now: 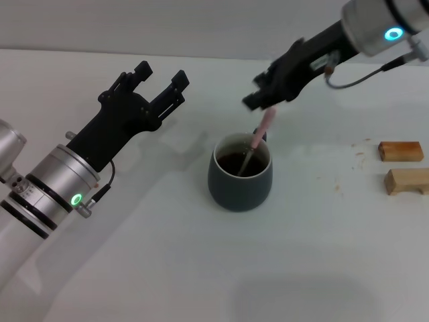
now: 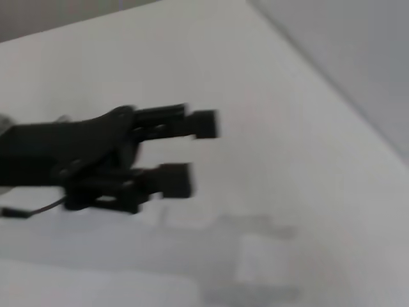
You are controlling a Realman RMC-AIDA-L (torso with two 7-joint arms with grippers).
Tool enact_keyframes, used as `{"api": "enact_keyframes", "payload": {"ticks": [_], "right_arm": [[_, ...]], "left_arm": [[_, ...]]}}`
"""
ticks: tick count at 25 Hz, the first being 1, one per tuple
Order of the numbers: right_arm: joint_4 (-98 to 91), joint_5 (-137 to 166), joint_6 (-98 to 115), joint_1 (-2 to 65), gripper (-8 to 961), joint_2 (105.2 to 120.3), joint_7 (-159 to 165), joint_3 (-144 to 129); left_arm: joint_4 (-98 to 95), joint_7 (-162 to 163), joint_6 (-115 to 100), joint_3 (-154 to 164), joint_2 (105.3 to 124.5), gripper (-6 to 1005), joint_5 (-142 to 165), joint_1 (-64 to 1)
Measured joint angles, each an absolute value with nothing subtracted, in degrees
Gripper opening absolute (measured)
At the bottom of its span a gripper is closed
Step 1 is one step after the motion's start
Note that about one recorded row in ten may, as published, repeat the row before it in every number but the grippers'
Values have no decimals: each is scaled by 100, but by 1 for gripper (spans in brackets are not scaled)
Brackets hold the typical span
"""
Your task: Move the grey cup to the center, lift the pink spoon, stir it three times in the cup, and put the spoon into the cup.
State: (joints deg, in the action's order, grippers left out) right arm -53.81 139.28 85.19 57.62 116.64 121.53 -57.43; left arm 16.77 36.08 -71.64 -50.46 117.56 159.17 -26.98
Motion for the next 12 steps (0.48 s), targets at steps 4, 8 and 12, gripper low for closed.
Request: {"api": "enact_keyframes", "payload": {"ticks": [4, 8, 12], "right_arm": [[-6145, 13930, 8405, 5336, 455, 11651, 12342, -5668], [-6761, 13897, 8319, 4901, 455, 11669, 12372, -5294], [-7426, 13776, 7856, 4230, 455, 11813, 12278, -5092]], "left_arm": [[1675, 3615, -7204, -5044, 11750, 830, 15917, -2693], [1679, 3615, -7244, -5036, 11750, 830, 15917, -2675], [1661, 3615, -7407, -5049, 11751, 830, 15917, -2631]]}}
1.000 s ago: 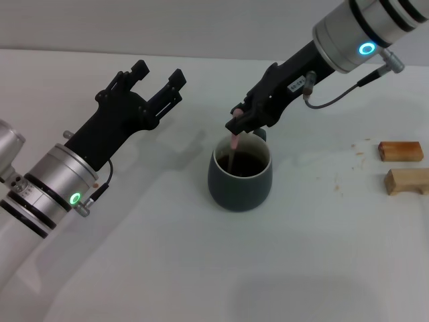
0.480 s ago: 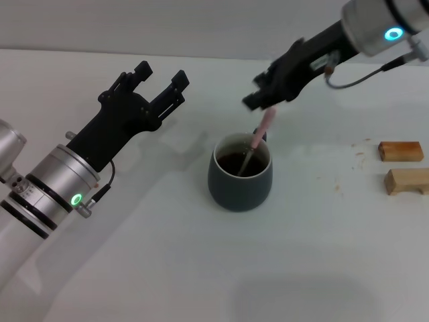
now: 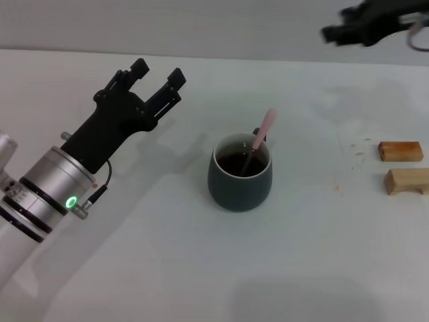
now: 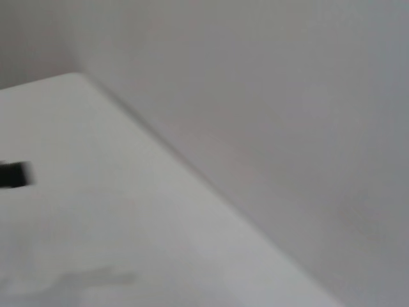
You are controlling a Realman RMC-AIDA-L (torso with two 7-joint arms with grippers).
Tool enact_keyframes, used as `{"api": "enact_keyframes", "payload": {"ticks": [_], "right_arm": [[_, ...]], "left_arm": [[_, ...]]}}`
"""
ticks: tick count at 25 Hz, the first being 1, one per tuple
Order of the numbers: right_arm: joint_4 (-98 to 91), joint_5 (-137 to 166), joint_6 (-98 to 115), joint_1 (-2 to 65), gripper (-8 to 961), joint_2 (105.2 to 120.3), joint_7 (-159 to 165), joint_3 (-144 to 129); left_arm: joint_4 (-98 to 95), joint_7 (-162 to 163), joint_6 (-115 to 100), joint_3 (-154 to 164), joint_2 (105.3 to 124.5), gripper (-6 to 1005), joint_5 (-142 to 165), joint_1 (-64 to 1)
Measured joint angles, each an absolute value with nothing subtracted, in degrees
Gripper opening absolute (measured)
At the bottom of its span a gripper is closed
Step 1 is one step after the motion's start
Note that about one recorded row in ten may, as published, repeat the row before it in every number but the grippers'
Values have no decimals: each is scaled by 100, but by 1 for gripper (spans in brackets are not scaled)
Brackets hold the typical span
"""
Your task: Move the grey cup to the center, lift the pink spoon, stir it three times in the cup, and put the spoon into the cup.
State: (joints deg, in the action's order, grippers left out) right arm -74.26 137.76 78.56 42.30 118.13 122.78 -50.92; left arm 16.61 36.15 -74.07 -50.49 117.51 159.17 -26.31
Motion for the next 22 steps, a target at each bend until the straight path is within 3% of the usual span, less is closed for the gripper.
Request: {"api": "enact_keyframes", "payload": {"ticks": [6, 10, 16, 21, 22], "right_arm": [[-7922, 11630, 7231, 2566, 455, 11872, 11752, -4997], [-7292, 9013, 7103, 1380, 455, 11881, 9960, -4702], [-5333, 6460, 7234, 593, 455, 11890, 7094, -4194], [-3315, 5049, 7994, 499, 455, 11888, 4736, -3010], [-2933, 4829, 8191, 514, 455, 11884, 4241, -2767]], "left_arm": [[1653, 3631, -7636, -5159, 11728, 830, 15912, -2477], [1638, 3698, -7797, -5350, 11666, 830, 15908, -2358], [1624, 3741, -8169, -5720, 11571, 830, 15900, -2156], [1624, 3741, -8169, -5720, 11571, 829, 15900, -2156], [1593, 3745, -8556, -6195, 11494, 829, 15905, -1915]]}}
